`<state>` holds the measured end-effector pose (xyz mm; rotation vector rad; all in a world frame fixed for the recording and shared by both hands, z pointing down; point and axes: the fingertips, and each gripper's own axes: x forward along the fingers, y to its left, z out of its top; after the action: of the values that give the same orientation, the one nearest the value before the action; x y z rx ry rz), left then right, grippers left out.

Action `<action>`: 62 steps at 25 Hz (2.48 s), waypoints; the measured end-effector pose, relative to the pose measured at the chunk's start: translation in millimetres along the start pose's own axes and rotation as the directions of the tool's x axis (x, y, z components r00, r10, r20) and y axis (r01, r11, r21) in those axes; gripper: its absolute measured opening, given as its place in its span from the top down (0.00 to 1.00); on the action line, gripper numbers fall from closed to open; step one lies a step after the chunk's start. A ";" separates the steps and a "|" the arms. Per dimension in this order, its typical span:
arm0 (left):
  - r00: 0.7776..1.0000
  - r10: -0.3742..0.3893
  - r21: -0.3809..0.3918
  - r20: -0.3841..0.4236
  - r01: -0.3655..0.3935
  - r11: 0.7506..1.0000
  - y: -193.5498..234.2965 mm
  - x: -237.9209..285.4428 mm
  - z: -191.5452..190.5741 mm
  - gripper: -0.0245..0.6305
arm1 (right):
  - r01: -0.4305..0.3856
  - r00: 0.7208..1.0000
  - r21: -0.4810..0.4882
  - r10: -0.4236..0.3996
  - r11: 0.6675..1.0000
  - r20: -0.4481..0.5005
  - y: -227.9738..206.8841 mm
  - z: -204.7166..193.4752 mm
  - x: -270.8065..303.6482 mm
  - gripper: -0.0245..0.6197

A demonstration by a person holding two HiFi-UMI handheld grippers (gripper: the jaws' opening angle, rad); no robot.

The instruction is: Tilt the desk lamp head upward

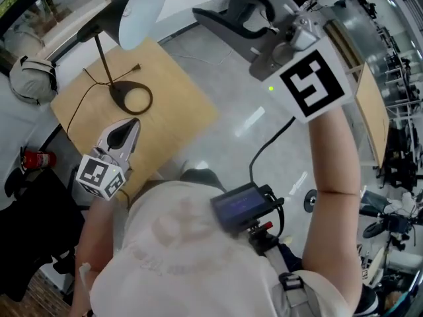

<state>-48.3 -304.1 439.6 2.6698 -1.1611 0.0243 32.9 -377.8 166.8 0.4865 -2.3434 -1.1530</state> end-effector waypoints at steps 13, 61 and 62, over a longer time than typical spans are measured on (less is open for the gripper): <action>0.997 0.060 0.014 -0.050 -0.059 0.998 -79.6 -5.6 -28.3 0.96 | -0.031 0.996 0.731 -0.040 0.682 0.080 168.1 -111.4 -62.6 0.94; 0.976 0.211 -0.038 -0.053 -0.213 0.976 -88.2 -191.7 -71.1 0.96 | -0.164 0.985 0.934 -0.003 0.317 0.174 398.6 19.8 -51.4 0.94; 0.976 0.211 -0.039 -0.052 -0.213 0.976 -88.5 -191.1 -71.3 0.96 | -0.167 0.984 0.933 0.000 0.320 0.177 398.5 20.8 -50.8 0.94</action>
<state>-109.9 -92.8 470.8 2.4812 -1.4089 0.0961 22.3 -107.0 464.0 0.6350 -2.9338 0.4755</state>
